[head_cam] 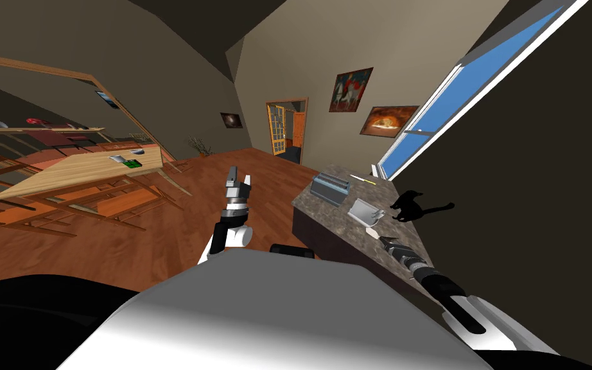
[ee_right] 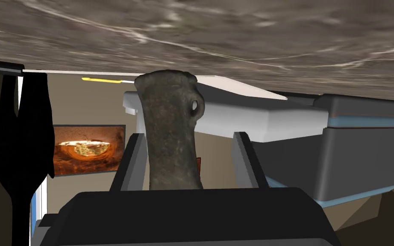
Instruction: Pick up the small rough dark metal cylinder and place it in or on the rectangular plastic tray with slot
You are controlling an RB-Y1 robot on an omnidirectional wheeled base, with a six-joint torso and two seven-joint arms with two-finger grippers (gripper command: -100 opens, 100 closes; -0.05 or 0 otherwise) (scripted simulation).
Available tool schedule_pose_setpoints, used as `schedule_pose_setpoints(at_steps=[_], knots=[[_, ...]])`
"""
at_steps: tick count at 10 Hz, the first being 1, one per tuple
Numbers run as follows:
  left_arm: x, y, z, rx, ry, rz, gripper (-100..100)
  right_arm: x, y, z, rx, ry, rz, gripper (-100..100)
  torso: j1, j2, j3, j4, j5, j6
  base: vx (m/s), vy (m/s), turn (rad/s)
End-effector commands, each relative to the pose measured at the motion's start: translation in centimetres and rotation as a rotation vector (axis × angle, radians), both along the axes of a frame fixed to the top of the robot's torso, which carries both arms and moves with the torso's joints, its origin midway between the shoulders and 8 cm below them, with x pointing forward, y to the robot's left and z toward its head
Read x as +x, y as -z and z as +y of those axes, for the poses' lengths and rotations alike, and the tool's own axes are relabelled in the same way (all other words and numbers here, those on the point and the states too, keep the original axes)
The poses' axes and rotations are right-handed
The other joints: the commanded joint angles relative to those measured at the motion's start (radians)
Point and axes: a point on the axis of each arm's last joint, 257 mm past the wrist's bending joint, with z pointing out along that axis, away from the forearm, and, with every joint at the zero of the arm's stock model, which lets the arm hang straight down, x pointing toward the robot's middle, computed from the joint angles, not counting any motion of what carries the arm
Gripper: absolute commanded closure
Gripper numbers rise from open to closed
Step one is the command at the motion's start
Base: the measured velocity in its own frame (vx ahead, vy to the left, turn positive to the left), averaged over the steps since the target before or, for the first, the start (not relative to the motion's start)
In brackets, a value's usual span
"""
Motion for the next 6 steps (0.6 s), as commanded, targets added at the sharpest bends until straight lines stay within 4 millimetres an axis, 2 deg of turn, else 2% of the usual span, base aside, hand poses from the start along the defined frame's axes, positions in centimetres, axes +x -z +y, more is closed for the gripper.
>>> schedule_pose_setpoints(at_steps=[1, 4, 5, 6], knots=[[0.0, 0.0, 0.0, 0.0, 0.0, 0.0, 0, 0.0, 0.0, 0.0, 0.0, 0.0, 0.0, 100, 0.0, 0.0, 0.0, 0.0, 0.0, 0.0, 0.003, -0.012, -0.012], [0.0, 0.0, 0.0, 0.0, 0.0, 0.0, 0, 0.08, -0.18, -0.19, -0.008, 0.0, -0.001, 100, 0.0, 0.0, -0.001, -0.001, -0.003, -0.001, 0.0, 0.0, 0.0], [0.0, 0.0, 0.0, 0.0, 0.0, 0.0, 0, 0.08, -0.17, -0.19, -0.008, 0.0, -0.001, 0, 0.0, 0.0, -0.001, -0.001, -0.003, -0.001, 0.0, 0.0, 0.0], [0.0, 0.0, 0.0, 0.0, 0.0, 0.0, 0, 0.08, -0.17, -0.2, -0.008, 0.0, -0.001, 100, 0.0, 0.0, -0.001, -0.001, -0.003, -0.001, 0.0, 0.0, 0.0]])
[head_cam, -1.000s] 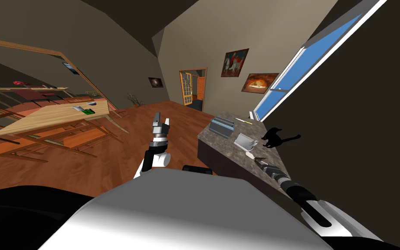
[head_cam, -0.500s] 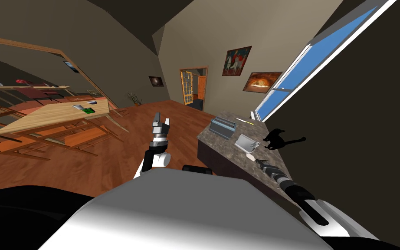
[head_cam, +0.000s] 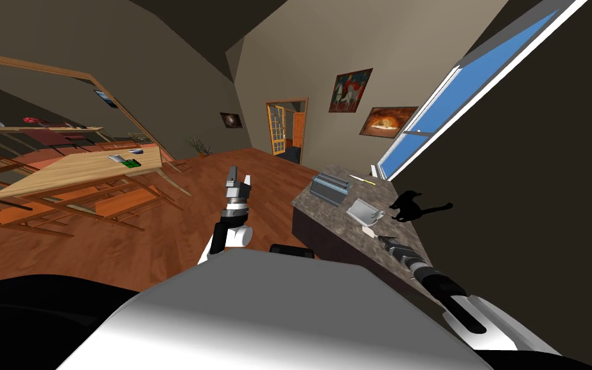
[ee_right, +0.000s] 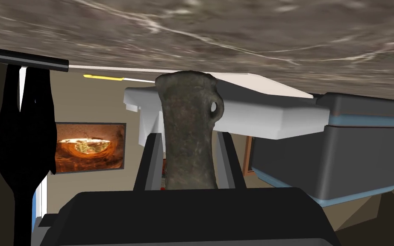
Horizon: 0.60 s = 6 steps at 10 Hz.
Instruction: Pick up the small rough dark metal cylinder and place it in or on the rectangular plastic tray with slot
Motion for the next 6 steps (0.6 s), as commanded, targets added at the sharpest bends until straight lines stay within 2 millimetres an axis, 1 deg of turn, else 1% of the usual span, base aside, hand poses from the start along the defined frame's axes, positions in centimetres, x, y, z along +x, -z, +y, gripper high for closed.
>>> schedule_pose_setpoints(at_steps=[1, 2, 4, 6], knots=[[0.0, 0.0, 0.0, 0.0, 0.0, 0.0, 0, 0.0, 0.0, 0.0, 0.0, 0.0, 0.0, 0, 0.0, 0.0, 0.0, 0.0, 0.0, 0.0, 0.0, 0.0, 0.0], [0.0, 0.0, 0.0, 0.0, 0.0, 0.0, 0, -0.6, 0.2, -0.9, 0.01, 0.029, 0.018, 100, 0.0, 0.0, 0.0, 0.0, 0.0, 0.0, -0.064, 0.08, 0.051], [0.0, 0.0, 0.0, 0.0, 0.0, 0.0, 0, -1.3, 0.2, -1.8, 0.018, 0.058, 0.034, 100, 0.006, 0.007, 0.003, -0.001, -0.002, 0.002, -0.113, 0.118, 0.035], [0.0, 0.0, 0.0, 0.0, 0.0, 0.0, 0, -1.9, 0.1, -2.8, 0.027, 0.091, 0.051, 100, 0.01, 0.01, 0.004, -0.002, -0.005, 0.004, -0.115, 0.167, 0.034]])
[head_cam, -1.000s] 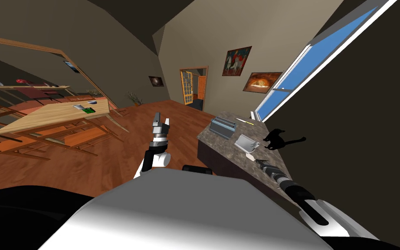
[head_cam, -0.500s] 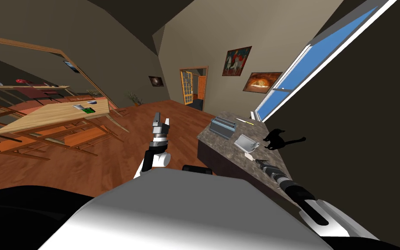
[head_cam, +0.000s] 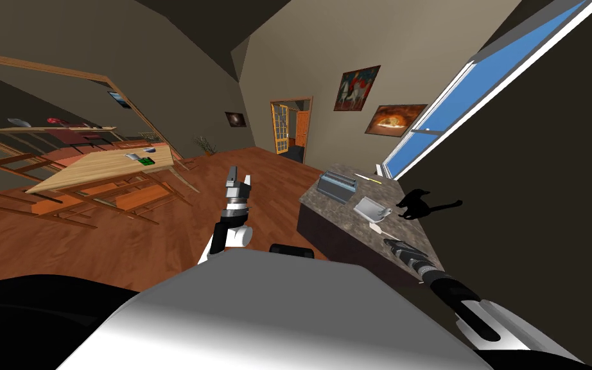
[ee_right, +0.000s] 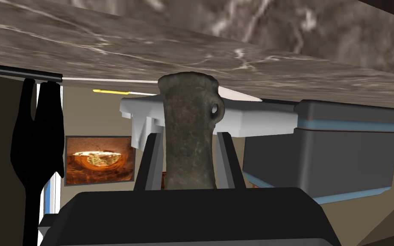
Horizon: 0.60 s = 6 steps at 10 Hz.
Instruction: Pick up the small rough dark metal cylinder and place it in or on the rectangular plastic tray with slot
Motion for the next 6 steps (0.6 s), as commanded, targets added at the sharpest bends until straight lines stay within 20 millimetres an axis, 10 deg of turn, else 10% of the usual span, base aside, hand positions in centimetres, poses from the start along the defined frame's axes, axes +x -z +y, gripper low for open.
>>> schedule_pose_setpoints(at_steps=[1, 6], knots=[[0.0, 0.0, 0.0, 0.0, 0.0, 0.0, 0, -0.7, 0.2, -0.9, 0.012, 0.032, 0.019, 100, 0.0, 0.0, 0.0, 0.0, 0.0, 0.0, -0.101, 0.132, 0.033], [0.0, 0.0, 0.0, 0.0, 0.0, 0.0, 0, -2.2, -0.7, -3.8, 0.025, 0.12, 0.053, 100, -0.001, -0.002, -0.001, -0.001, -0.001, 0.001, -0.096, 0.148, 0.051]])
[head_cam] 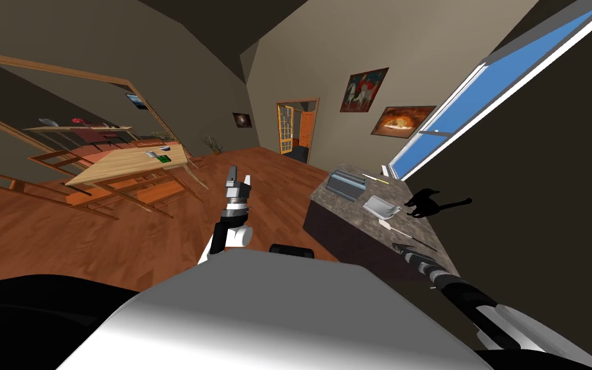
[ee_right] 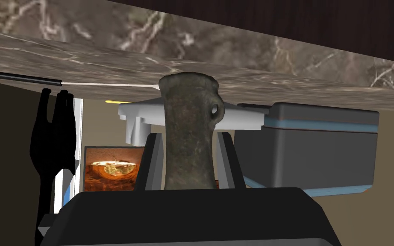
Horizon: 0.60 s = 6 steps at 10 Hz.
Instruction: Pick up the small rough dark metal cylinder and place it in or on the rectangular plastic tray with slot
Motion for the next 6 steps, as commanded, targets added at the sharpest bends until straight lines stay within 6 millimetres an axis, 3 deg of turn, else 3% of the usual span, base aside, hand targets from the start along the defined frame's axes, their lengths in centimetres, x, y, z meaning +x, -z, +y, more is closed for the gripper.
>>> schedule_pose_setpoints(at_steps=[1, 6], knots=[[0.0, 0.0, 0.0, 0.0, 0.0, 0.0, 0, -0.5, -0.4, -1.0, 0.002, 0.029, 0.008, 100, 0.0, 0.0, 0.0, 0.0, 0.0, 0.0, -0.083, 0.138, 0.051], [0.0, 0.0, 0.0, 0.0, 0.0, 0.0, 0, -0.9, -2.2, -3.5, -0.001, 0.094, 0.019, 100, -0.002, -0.003, -0.002, -0.001, 0.0, -0.001, -0.07, 0.125, 0.061]])
